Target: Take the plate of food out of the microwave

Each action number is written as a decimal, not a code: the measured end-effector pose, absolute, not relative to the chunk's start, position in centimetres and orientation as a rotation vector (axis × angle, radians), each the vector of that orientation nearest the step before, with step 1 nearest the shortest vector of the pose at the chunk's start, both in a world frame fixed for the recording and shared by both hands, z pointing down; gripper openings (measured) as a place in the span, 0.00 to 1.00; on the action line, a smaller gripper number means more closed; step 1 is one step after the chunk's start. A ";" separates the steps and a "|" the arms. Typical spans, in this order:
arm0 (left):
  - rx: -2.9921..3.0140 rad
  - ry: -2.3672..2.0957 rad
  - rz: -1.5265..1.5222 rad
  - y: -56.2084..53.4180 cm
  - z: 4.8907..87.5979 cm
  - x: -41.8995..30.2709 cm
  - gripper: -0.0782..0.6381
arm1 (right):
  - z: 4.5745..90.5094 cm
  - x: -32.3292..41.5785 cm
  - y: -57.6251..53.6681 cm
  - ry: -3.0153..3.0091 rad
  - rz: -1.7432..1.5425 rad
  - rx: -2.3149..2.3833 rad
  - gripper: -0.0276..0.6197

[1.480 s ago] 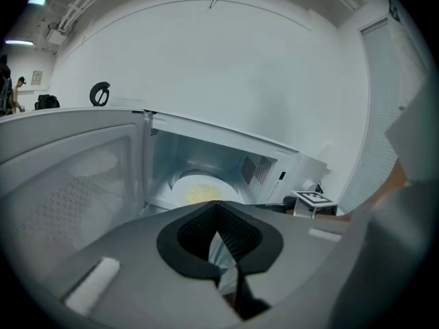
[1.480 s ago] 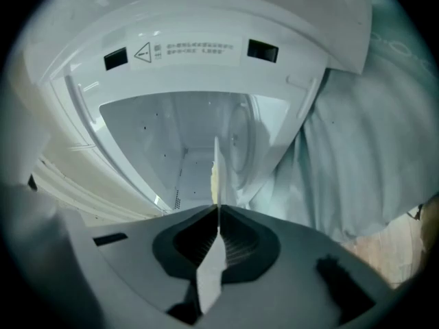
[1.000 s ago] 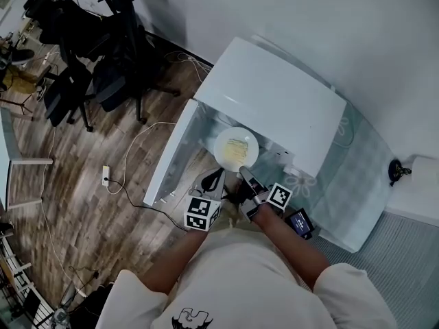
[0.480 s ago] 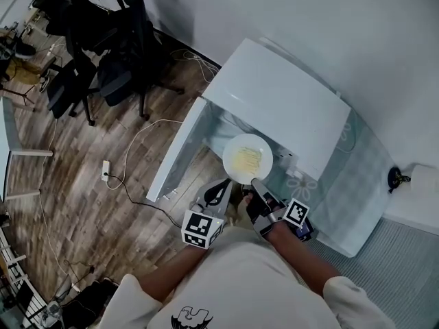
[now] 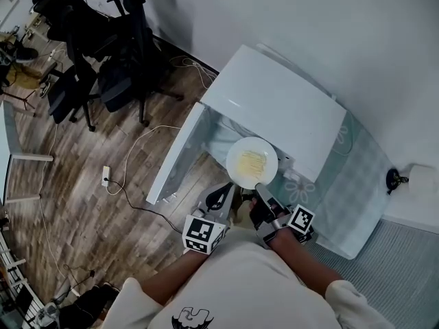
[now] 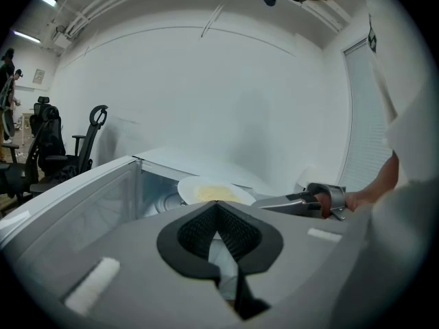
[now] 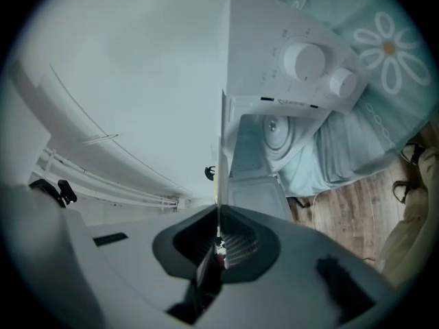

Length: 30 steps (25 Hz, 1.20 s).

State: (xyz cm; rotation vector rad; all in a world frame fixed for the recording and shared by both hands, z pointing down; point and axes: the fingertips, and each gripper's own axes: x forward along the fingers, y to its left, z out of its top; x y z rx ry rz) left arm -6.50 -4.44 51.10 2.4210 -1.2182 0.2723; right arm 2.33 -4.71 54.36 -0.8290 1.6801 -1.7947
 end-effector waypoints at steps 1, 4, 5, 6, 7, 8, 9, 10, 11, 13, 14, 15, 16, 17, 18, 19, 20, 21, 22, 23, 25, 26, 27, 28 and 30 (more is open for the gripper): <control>2.421 -1.224 0.269 -4.6 51.1 -6.5 0.11 | 54.3 2.2 -4.8 1.686 -1.796 -0.824 0.08; 2.415 -1.239 0.265 -5.1 51.3 -7.0 0.11 | 54.5 2.0 -4.7 1.707 -1.809 -0.811 0.08; 2.410 -1.243 0.267 -5.2 51.4 -7.2 0.11 | 54.6 1.9 -4.7 1.711 -1.816 -0.809 0.08; 2.404 -1.248 0.268 -5.3 51.5 -7.3 0.11 | 54.6 1.9 -4.6 1.713 -1.821 -0.807 0.08; 2.400 -1.254 0.269 -5.4 51.5 -7.4 0.11 | 54.6 1.9 -4.7 1.715 -1.825 -0.804 0.08; 2.399 -1.259 0.269 -5.4 51.4 -7.5 0.11 | 54.6 1.9 -4.7 1.716 -1.826 -0.801 0.08; 2.399 -1.263 0.268 -5.4 51.4 -7.5 0.11 | 54.6 1.9 -4.7 1.718 -1.827 -0.799 0.08; 2.399 -1.269 0.267 -5.3 51.3 -7.5 0.11 | 54.5 1.9 -4.7 1.722 -1.827 -0.797 0.08; 2.397 -1.274 0.265 -5.2 51.2 -7.6 0.11 | 54.4 1.9 -4.7 1.727 -1.828 -0.794 0.08; 2.386 -1.287 0.258 -5.2 51.1 -7.8 0.11 | 54.3 1.8 -4.7 1.736 -1.832 -0.788 0.08; 2.383 -1.292 0.257 -5.2 51.1 -7.8 0.11 | 54.2 1.8 -4.7 1.740 -1.834 -0.785 0.08; 2.382 -1.295 0.256 -5.2 51.1 -7.9 0.11 | 54.2 1.7 -4.6 1.746 -1.836 -0.783 0.08; 2.382 -1.296 0.257 -5.1 51.1 -7.8 0.11 | 54.3 1.7 -4.6 1.751 -1.839 -0.781 0.08; 2.383 -1.296 0.258 -5.1 51.1 -7.8 0.11 | 54.3 1.6 -4.6 1.751 -1.844 -0.779 0.08; 2.383 -1.296 0.259 -5.0 51.1 -7.8 0.11 | 54.3 1.5 -4.5 1.750 -1.851 -0.778 0.08; 2.383 -1.297 0.258 -4.9 51.1 -7.9 0.11 | 54.4 1.4 -4.5 1.749 -1.858 -0.778 0.08; 2.381 -1.299 0.256 -4.9 51.1 -8.0 0.11 | 54.5 1.3 -4.5 1.749 -1.865 -0.778 0.08; 2.379 -1.301 0.254 -4.9 51.1 -8.0 0.11 | 54.5 1.3 -4.5 1.749 -1.871 -0.776 0.08; 2.377 -1.303 0.252 -4.8 51.1 -8.0 0.11 | 54.6 1.3 -4.6 1.751 -1.877 -0.775 0.08; 2.376 -1.305 0.252 -4.8 51.1 -8.0 0.11 | 54.7 1.4 -4.6 1.756 -1.881 -0.773 0.08; 2.372 -1.305 0.251 -4.7 51.1 -7.9 0.11 | 54.8 1.6 -4.7 1.766 -1.886 -0.775 0.08; 2.371 -1.304 0.251 -4.7 51.1 -7.8 0.11 | 54.8 1.8 -4.7 1.766 -1.887 -0.780 0.08; 2.369 -1.303 0.251 -4.6 51.2 -7.7 0.11 | 54.8 2.0 -4.8 1.764 -1.886 -0.784 0.08; 2.368 -1.302 0.251 -4.6 51.2 -7.6 0.11 | 54.8 2.2 -4.8 1.763 -1.884 -0.787 0.08; 2.366 -1.297 0.252 -4.5 51.4 -7.5 0.11 | 54.8 2.3 -4.8 1.765 -1.882 -0.788 0.08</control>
